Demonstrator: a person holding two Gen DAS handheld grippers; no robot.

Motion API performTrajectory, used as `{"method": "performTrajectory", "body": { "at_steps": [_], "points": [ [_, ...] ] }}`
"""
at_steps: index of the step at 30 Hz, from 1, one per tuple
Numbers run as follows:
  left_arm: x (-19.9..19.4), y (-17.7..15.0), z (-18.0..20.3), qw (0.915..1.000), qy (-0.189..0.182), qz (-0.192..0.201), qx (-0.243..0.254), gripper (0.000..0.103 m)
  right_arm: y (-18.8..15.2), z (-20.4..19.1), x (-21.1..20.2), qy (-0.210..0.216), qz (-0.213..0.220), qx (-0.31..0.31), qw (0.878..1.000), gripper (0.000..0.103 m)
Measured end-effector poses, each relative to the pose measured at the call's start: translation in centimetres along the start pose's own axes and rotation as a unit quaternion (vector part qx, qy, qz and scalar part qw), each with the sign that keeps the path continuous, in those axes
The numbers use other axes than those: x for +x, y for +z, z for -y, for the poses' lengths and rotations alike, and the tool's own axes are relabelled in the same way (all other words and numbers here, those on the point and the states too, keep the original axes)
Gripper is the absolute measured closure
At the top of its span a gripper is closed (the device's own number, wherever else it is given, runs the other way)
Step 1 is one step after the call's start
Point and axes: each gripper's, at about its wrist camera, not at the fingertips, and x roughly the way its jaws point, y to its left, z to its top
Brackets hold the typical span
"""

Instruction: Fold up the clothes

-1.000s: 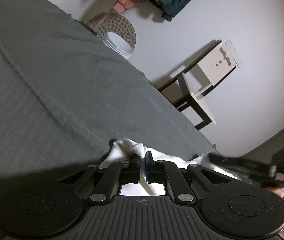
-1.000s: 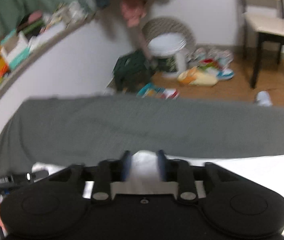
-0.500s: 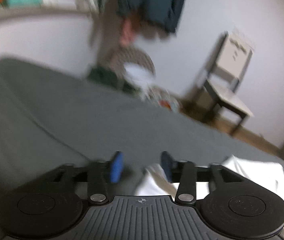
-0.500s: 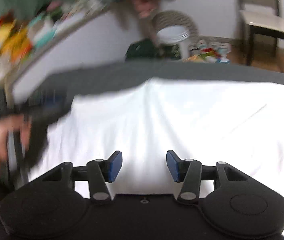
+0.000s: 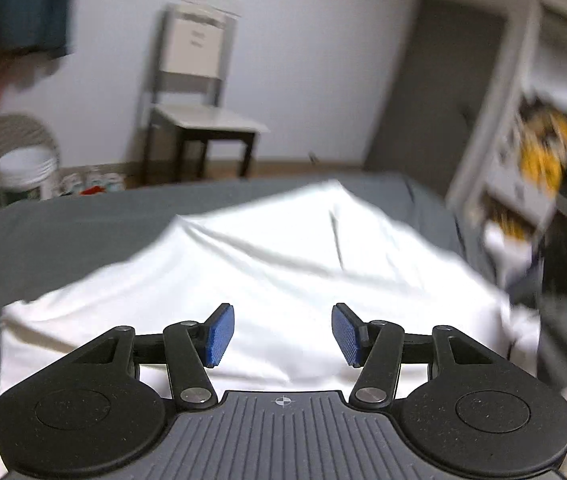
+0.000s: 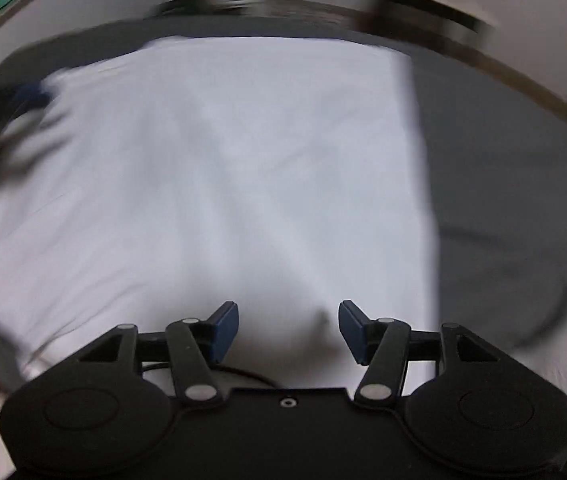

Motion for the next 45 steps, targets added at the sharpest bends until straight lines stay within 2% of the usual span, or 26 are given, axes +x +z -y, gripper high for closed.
{"method": "performTrajectory", "body": {
  "at_steps": [2, 4, 6, 7, 8, 9, 10, 12, 14, 17, 19, 21, 24, 25, 27, 28, 31, 35, 37, 40, 42, 43, 45],
  "points": [
    [0.6, -0.3, 1.0, 0.9992, 0.002, -0.022, 0.033, 0.048, -0.1, 2.4, 0.6, 0.038, 0.008, 0.075, 0.996, 0.053],
    [1.1, -0.6, 2.0, 0.9969, 0.003, -0.043, 0.066, 0.048, -0.1, 3.4, 1.5, 0.068, 0.013, 0.117, 0.991, 0.053],
    [1.5, -1.1, 2.6, 0.9943, 0.009, -0.059, 0.088, 0.048, -0.3, 3.0, 2.5, 0.078, 0.006, 0.108, 0.991, 0.059],
    [1.4, -1.4, 2.6, 0.9940, 0.016, -0.062, 0.089, 0.048, -0.4, 2.5, 3.2, 0.074, -0.003, 0.093, 0.993, 0.063],
    [1.5, -1.5, 2.5, 0.9940, 0.022, -0.064, 0.086, 0.048, -0.6, 2.0, 4.0, 0.070, -0.011, 0.078, 0.994, 0.075],
    [1.6, -1.4, 2.3, 0.9942, 0.027, -0.066, 0.081, 0.048, -0.6, 1.6, 4.5, 0.059, -0.013, 0.066, 0.996, 0.092],
    [1.5, -1.4, 2.1, 0.9945, 0.031, -0.068, 0.074, 0.048, -0.7, 1.6, 4.8, 0.041, -0.008, 0.064, 0.997, 0.094],
    [1.4, -2.2, 1.4, 0.9946, 0.038, -0.073, 0.062, 0.048, -0.7, 2.1, 4.9, 0.038, 0.000, 0.093, 0.995, 0.094],
    [1.6, -2.9, 1.0, 0.9949, 0.037, -0.072, 0.061, 0.048, -0.7, 1.7, 4.8, 0.028, 0.006, 0.095, 0.995, 0.094],
    [1.6, -3.1, 1.2, 0.9938, 0.037, -0.073, 0.075, 0.048, -0.5, 1.1, 4.1, 0.006, 0.007, 0.102, 0.995, 0.085],
    [1.5, -3.3, 1.6, 0.9921, 0.043, -0.077, 0.089, 0.048, -0.5, 0.9, 3.0, 0.008, 0.020, 0.105, 0.994, 0.080],
    [1.3, -3.4, 1.9, 0.9910, 0.046, -0.076, 0.100, 0.048, -0.5, 0.6, 1.5, 0.011, 0.034, 0.102, 0.994, 0.062],
    [1.0, -3.3, 2.0, 0.9911, 0.047, -0.071, 0.103, 0.048, 0.0, -0.3, -0.7, 0.029, 0.064, 0.088, 0.994, 0.048],
    [0.9, -3.3, 2.0, 0.9911, 0.047, -0.069, 0.104, 0.048, 0.1, -1.1, -1.3, 0.039, 0.072, 0.080, 0.993, 0.046],
    [0.5, -3.2, 2.0, 0.9918, 0.051, -0.060, 0.101, 0.048, 0.3, -2.9, -2.5, 0.058, 0.088, 0.061, 0.993, 0.035],
    [0.2, -3.2, 2.0, 0.9918, 0.056, -0.054, 0.102, 0.048, 0.6, -3.8, -2.9, 0.067, 0.092, 0.052, 0.992, 0.034],
    [-1.0, -3.6, 2.2, 0.9890, 0.085, -0.028, 0.118, 0.048, 1.0, -6.5, -4.1, 0.097, 0.101, 0.022, 0.990, 0.030],
    [-3.6, -4.6, 2.9, 0.9819, 0.147, 0.005, 0.120, 0.048, -0.1, -8.9, -6.9, 0.123, 0.131, -0.020, 0.984, 0.020],
    [-5.3, -4.9, 3.4, 0.9774, 0.174, 0.016, 0.119, 0.048, -1.1, -9.5, -8.6, 0.126, 0.149, -0.042, 0.980, 0.019],
    [-8.2, -4.5, 4.7, 0.9612, 0.238, 0.031, 0.137, 0.046, -2.1, -9.5, -11.2, 0.133, 0.172, -0.051, 0.975, 0.018],
    [-10.0, -3.3, 5.7, 0.9464, 0.283, 0.054, 0.147, 0.025, -2.4, -9.3, -12.6, 0.136, 0.190, -0.048, 0.971, 0.015],
    [-11.1, -2.6, 6.5, 0.9383, 0.303, 0.073, 0.151, 0.023, -2.5, -9.1, -13.4, 0.142, 0.203, -0.041, 0.968, 0.015],
    [-13.3, -0.4, 8.1, 0.9293, 0.324, 0.100, 0.147, 0.021, -2.6, -8.7, -15.0, 0.153, 0.229, -0.028, 0.961, 0.013]
  ]
}}
